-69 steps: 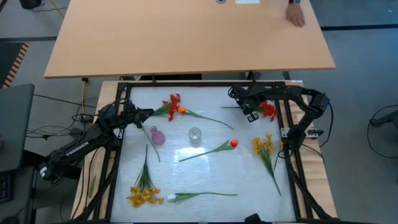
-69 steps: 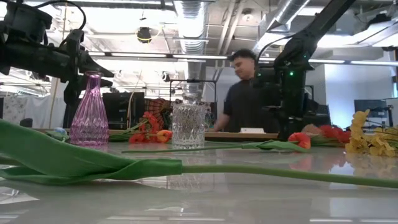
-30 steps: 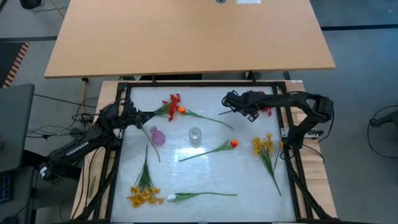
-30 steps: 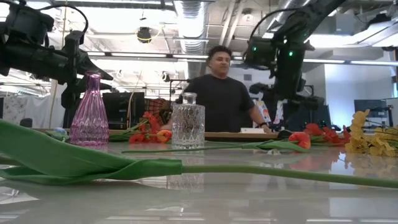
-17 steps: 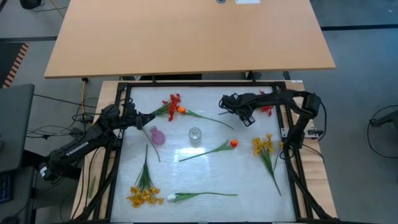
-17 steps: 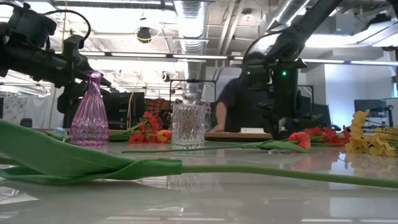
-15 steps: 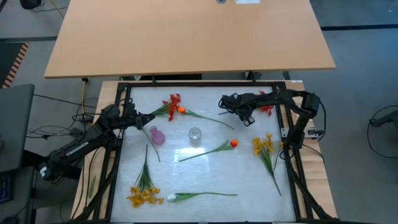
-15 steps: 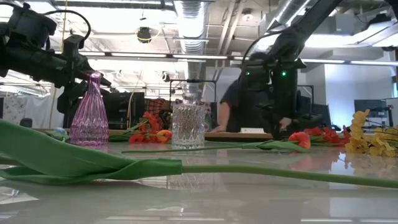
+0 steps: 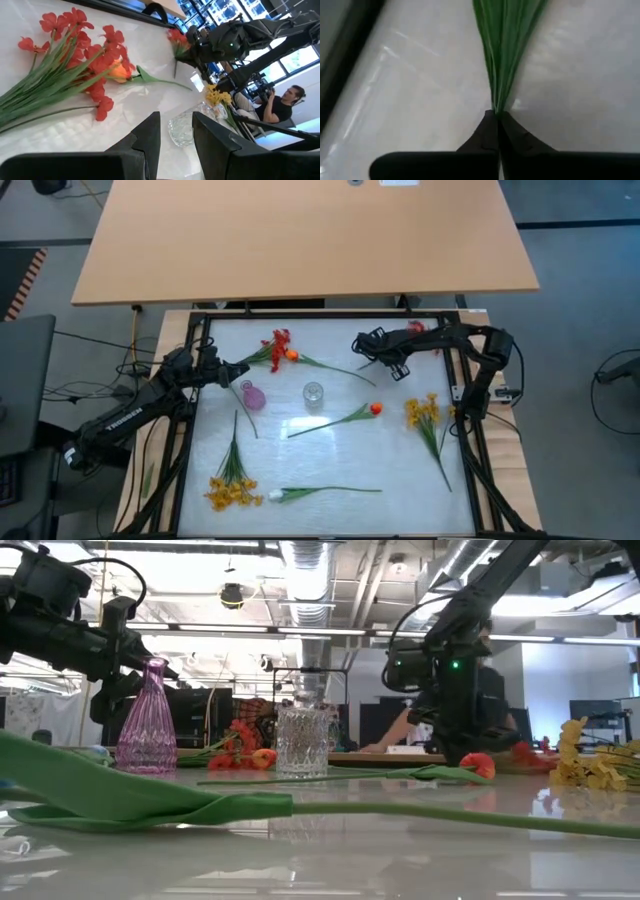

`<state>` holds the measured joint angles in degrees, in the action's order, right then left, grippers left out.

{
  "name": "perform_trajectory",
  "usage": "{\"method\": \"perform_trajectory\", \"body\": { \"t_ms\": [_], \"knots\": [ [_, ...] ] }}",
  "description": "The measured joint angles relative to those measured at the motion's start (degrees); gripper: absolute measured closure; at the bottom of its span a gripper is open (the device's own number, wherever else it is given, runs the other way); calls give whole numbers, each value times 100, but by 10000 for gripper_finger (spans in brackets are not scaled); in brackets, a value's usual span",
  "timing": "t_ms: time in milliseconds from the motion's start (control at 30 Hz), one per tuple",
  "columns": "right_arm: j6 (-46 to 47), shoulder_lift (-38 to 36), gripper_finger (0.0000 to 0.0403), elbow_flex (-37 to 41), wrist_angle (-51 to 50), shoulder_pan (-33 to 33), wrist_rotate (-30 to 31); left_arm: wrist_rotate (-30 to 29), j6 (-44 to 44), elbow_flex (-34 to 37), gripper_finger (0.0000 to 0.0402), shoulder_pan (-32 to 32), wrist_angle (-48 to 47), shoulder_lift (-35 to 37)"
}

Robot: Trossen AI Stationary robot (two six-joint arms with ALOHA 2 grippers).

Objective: Sort flowers into vase by color
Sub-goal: Put the right red flowers into the violet vase

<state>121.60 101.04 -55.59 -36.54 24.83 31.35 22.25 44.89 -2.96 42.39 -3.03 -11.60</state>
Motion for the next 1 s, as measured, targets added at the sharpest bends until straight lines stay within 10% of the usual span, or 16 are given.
{"method": "perform_trajectory", "body": {
  "t_ms": [267,533,733,1000],
  "knots": [
    [-1225,-1169,379,-2,440,-618,1110,107,171,0,301,0,-2,0],
    [-5443,-1742,383,-11,4281,-1729,2264,-91,170,0,301,0,-7,-2],
    [-8258,-1403,383,-30,7345,-2140,1659,-352,52,0,301,2,-11,0],
    [-8479,-258,383,-787,7935,-2100,-193,-700,-123,0,301,2,22,4]
  ]
}}
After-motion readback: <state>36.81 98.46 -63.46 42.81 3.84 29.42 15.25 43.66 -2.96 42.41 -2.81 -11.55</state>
